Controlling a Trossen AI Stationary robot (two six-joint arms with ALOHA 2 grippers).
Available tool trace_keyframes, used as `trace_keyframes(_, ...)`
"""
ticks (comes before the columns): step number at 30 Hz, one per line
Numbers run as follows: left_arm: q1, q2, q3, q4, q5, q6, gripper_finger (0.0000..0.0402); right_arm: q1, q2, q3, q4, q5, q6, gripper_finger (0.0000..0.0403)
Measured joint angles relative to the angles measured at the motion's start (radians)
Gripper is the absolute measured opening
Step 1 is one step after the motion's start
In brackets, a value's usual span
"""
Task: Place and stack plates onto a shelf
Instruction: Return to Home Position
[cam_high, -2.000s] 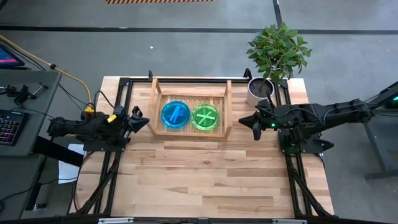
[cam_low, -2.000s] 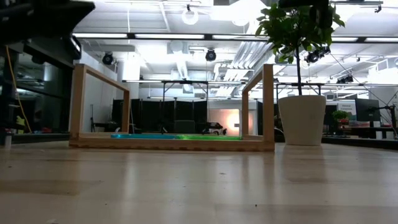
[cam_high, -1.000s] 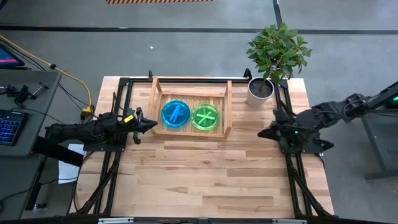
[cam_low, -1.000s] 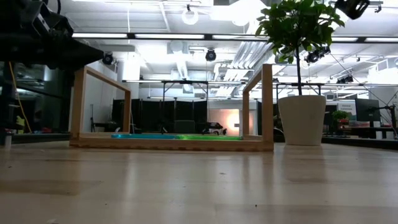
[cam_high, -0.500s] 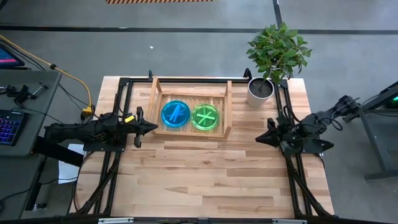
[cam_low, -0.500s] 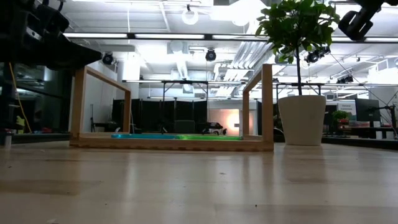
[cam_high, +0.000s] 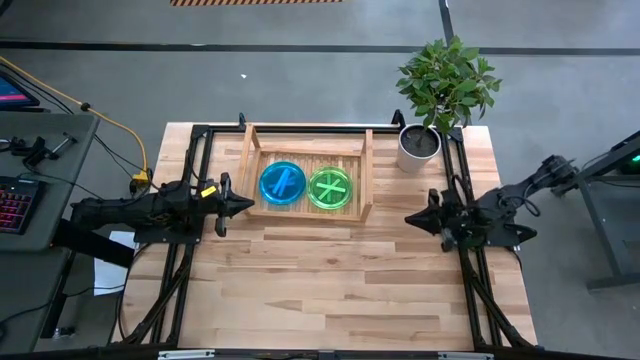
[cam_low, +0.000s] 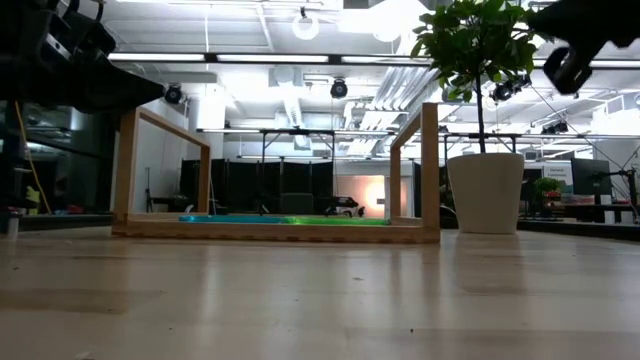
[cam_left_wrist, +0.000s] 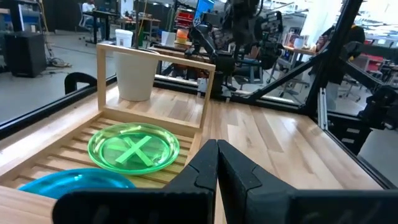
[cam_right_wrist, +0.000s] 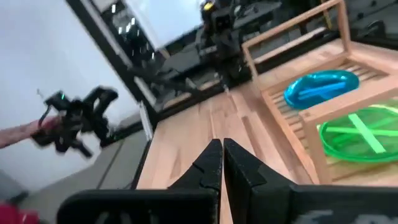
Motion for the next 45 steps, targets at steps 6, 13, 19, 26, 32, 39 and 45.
trace_keyframes(6,0.0,0.0,0.0,0.0,0.0,0.0,0.0,-0.117,-0.037,-0.13,0.233,-0.079,-0.021,0.0)
trace_keyframes(13,0.0,0.0,0.0,0.0,0.0,0.0,0.0,-0.325,-0.037,-0.198,0.245,-0.288,-0.032,0.0)
trace_keyframes(19,0.0,-0.001,0.0,0.0,0.0,0.0,0.0,-0.346,-0.037,-0.305,0.403,-0.348,-0.079,0.0)
trace_keyframes(26,0.0,-0.002,0.0,0.0,0.0,0.0,0.0,-0.346,-0.037,-0.304,0.393,-0.338,-0.264,0.0)
trace_keyframes(32,0.0,-0.026,0.001,-0.001,0.0,0.0,0.0,-0.346,-0.037,-0.304,0.275,-0.322,-0.291,0.0)
trace_keyframes(39,0.0,-0.043,0.002,0.001,0.0,0.0,0.0,-0.347,-0.036,-0.305,0.165,-0.29,-0.072,0.0)
trace_keyframes(45,0.0,-0.043,0.002,0.001,0.0,0.0,0.0,-0.347,-0.036,-0.305,0.13,-0.295,-0.021,0.0)
